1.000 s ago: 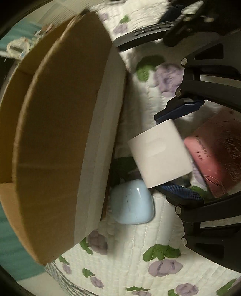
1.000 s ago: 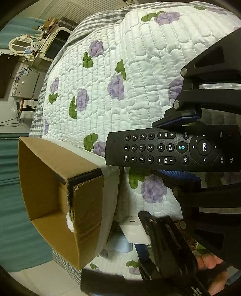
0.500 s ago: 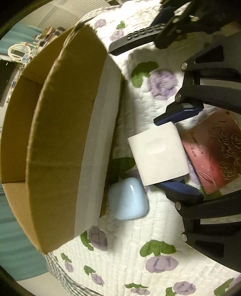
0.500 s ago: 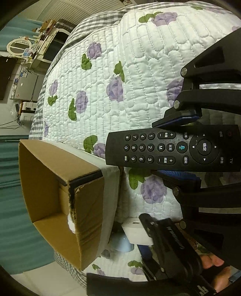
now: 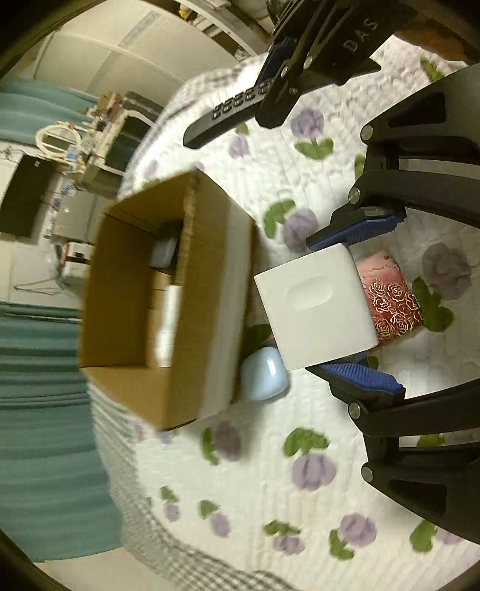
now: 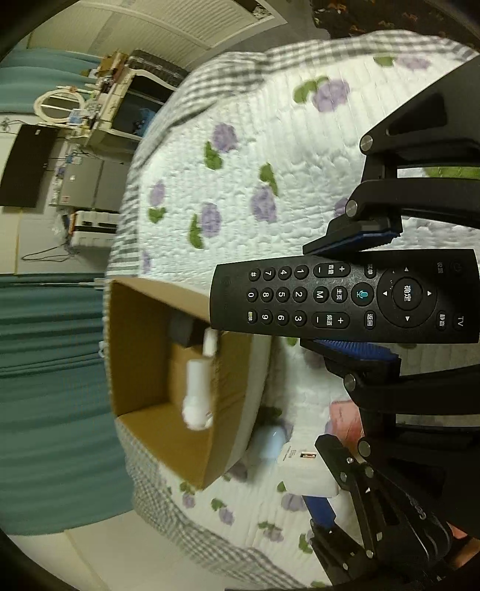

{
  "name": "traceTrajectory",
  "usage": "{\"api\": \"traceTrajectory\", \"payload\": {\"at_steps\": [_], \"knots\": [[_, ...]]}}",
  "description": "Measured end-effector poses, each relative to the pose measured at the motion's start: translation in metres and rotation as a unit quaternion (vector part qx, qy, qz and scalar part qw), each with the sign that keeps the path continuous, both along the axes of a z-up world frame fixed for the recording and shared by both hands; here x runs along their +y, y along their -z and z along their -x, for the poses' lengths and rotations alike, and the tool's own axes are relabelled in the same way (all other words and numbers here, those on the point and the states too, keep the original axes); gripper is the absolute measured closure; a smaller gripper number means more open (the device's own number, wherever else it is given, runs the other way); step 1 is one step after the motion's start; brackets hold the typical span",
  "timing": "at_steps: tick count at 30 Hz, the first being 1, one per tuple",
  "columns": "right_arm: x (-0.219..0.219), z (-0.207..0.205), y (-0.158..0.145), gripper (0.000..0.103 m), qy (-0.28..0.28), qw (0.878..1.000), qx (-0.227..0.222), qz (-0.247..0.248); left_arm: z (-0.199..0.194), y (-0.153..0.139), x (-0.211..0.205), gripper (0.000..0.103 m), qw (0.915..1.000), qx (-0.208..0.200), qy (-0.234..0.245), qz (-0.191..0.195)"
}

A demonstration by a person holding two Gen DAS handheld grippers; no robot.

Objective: Organize rigid objects
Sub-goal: 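Drop the white item and the remote into the box with both tools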

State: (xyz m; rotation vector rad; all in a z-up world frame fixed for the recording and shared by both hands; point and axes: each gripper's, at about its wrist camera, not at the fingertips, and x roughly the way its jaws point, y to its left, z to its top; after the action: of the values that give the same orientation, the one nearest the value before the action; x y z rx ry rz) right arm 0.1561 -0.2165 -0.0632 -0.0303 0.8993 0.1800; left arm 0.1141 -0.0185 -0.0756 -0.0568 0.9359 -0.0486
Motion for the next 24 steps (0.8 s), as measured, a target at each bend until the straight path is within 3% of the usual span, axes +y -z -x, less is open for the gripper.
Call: {"api": "traceTrajectory", "payload": {"at_steps": [8, 11, 18, 24], "knots": [[0.014, -0.002, -0.065, 0.062, -0.020, 0.998, -0.054, -0.003, -0.025, -0.069, -0.003, 0.044, 0.9975, -0.067, 0.017, -0.014], [0.020, -0.014, -0.085, 0.062, -0.029, 0.997, -0.073, -0.005, -0.042, -0.086, -0.002, 0.044, 0.9970, -0.074, 0.020, -0.010], [0.032, -0.058, -0.108, 0.062, -0.048, 0.994, -0.101, -0.020, -0.101, -0.087, 0.000, 0.044, 0.9958, -0.083, 0.030, -0.025], [0.049, -0.106, -0.093, 0.062, -0.066, 0.992, -0.099, -0.038, -0.146, -0.064, -0.006, 0.044, 0.9953, -0.077, 0.047, -0.035]]}}
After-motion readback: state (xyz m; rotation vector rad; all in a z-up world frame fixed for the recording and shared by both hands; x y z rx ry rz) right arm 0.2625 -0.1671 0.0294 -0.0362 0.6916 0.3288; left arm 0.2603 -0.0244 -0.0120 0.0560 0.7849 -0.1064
